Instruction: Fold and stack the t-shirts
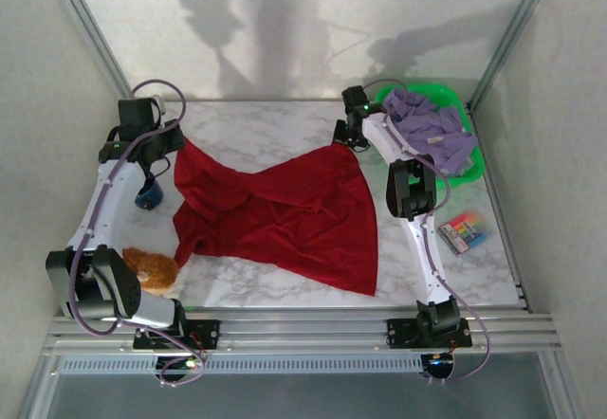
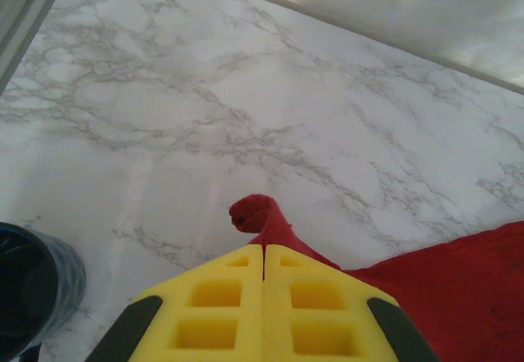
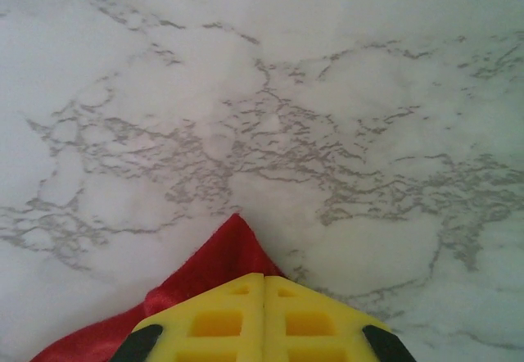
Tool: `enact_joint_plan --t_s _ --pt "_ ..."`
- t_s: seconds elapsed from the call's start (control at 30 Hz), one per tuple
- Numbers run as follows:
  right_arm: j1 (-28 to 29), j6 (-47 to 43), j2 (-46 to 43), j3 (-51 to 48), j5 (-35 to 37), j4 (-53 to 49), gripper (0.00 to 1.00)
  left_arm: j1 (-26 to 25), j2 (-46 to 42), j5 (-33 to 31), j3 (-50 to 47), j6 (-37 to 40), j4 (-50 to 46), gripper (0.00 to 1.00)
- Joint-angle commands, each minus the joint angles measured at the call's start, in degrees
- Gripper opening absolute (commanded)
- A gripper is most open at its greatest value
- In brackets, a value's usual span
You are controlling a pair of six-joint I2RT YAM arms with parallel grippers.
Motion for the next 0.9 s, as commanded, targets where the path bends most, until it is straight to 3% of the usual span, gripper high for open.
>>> enact_joint_plan --t_s 0.0,0.3,0.47,0.67,0.87 --pt "0.5 -0.3 -8.2 -1.0 1.5 -0.6 0.0 1.2 0.3 -0.5 4.7 2.2 -0.8 0.0" --pt "0.6 1.4 -30.3 -19.6 3.3 7.8 0.0 2.9 2.2 -3.7 17.4 5.0 -3.8 0.0" --pt "2.0 1.7 -47.3 -33.5 6.1 19.5 0.0 2.9 3.1 -1.4 26.1 4.7 -5.1 0.0" --pt "3.9 1.1 -61.0 -38.0 9.3 20.3 0.0 2.7 4.3 1.1 35.6 4.5 -7.4 0.0" --pt "5.0 -1.3 -69.7 -37.0 10.4 17.7 0.0 2.3 -1.7 -0.1 34.3 7.8 -0.4 0.0"
